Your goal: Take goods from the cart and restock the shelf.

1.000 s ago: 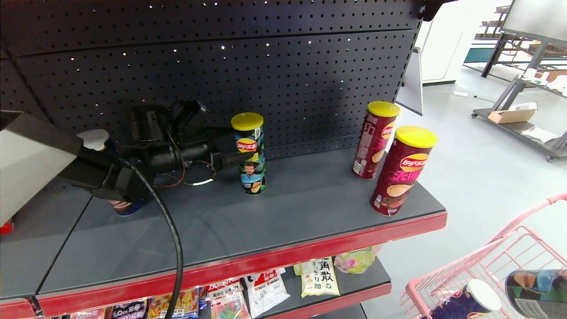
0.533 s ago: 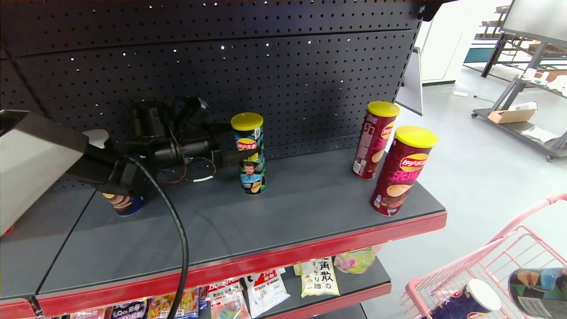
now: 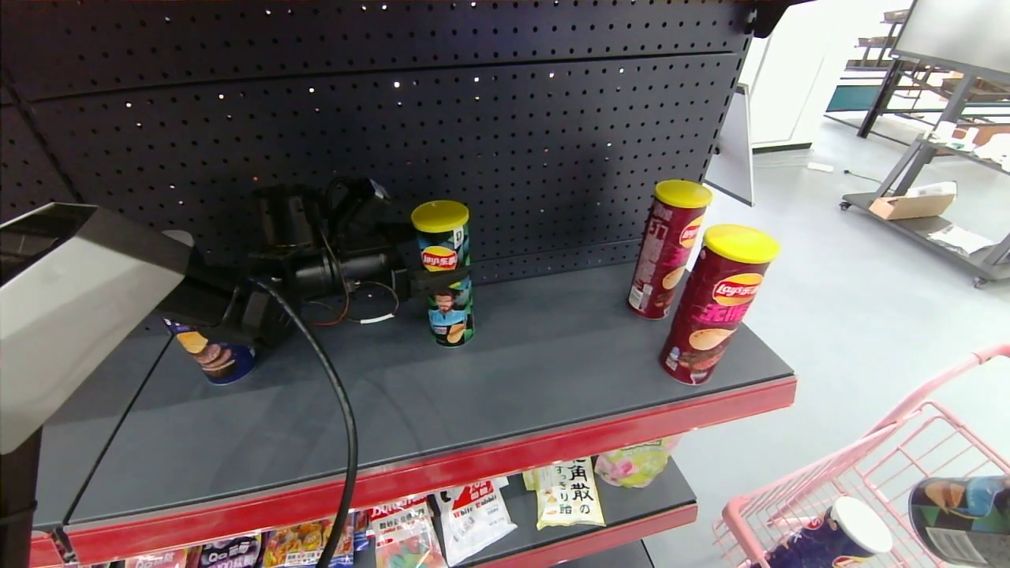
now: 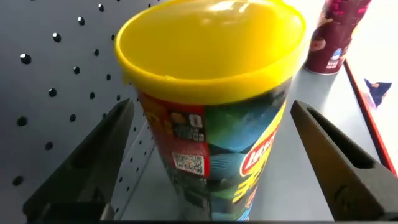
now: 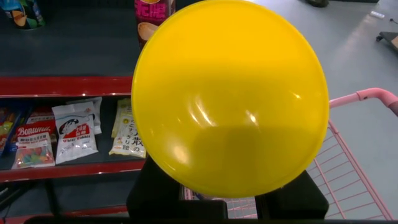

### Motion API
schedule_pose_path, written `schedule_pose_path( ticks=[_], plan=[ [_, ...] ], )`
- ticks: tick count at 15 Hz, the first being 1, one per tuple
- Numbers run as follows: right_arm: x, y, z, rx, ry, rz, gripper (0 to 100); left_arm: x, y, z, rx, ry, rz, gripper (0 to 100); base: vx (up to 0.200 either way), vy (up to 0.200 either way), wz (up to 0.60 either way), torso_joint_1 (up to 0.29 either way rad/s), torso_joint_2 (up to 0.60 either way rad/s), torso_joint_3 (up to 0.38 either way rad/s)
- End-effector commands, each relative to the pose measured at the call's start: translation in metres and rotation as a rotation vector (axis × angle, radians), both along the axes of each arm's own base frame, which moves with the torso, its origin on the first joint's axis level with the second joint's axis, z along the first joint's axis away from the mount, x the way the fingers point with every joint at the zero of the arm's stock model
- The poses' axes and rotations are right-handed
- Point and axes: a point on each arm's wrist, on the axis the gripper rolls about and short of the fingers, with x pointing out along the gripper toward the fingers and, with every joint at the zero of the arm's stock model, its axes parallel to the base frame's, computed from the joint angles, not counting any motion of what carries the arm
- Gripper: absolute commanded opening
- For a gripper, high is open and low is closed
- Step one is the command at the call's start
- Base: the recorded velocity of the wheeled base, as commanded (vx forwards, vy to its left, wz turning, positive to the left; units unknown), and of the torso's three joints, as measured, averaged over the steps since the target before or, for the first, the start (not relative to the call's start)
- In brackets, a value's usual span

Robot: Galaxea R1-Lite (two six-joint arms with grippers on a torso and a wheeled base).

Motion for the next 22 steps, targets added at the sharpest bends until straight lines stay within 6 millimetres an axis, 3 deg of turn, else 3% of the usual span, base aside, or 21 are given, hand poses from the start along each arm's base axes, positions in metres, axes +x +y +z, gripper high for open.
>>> schedule_pose_path(
  ticks=[1,5,6,12,15,17,18,20,22],
  plan=[
    [0.0,0.0,0.0,0.0,0.0,-0.001,0,0.003,-0.001,0.002,-0.011,0.005,-0.001,100,0.0,0.0,0.0,0.0,0.0,0.0],
    [0.0,0.0,0.001,0.0,-0.001,-0.001,0,0.009,-0.004,0.005,-0.023,-0.01,-0.002,100,0.0,0.0,0.0,0.0,0.0,0.0],
    [0.0,0.0,0.001,0.0,-0.001,-0.002,0,0.01,-0.004,0.003,-0.023,-0.009,-0.002,0,0.0,0.0,0.0,0.0,0.0,0.0],
    [0.0,0.0,0.001,0.0,-0.001,-0.001,0,0.002,-0.006,0.005,-0.019,-0.002,0.024,0,0.0,0.0,0.0,0.0,0.0,0.0],
    [0.0,0.0,0.0,0.0,0.0,-0.001,0,-0.027,0.002,0.014,-0.016,0.044,0.068,0,0.0,0.0,0.0,0.0,0.0,0.0],
    [0.0,0.0,-0.002,-0.001,0.002,0.001,0,-0.067,0.009,0.036,-0.049,0.095,0.117,0,0.0,0.0,0.0,0.0,0.0,0.0],
    [0.0,0.0,-0.002,-0.001,0.002,0.001,0,-0.071,0.009,0.038,-0.053,0.1,0.119,0,0.0,0.0,0.0,0.0,0.0,0.0],
    [-0.001,0.0,-0.002,0.0,0.0,0.001,0,-0.102,0.015,0.033,-0.053,0.13,0.16,0,0.0,0.0,0.0,0.0,0.0,0.0],
    [-0.001,0.0,-0.002,0.007,-0.002,0.0,0,-0.114,0.011,0.023,-0.06,0.114,0.173,0,0.0,0.0,0.0,0.0,0.0,0.0]
  ],
)
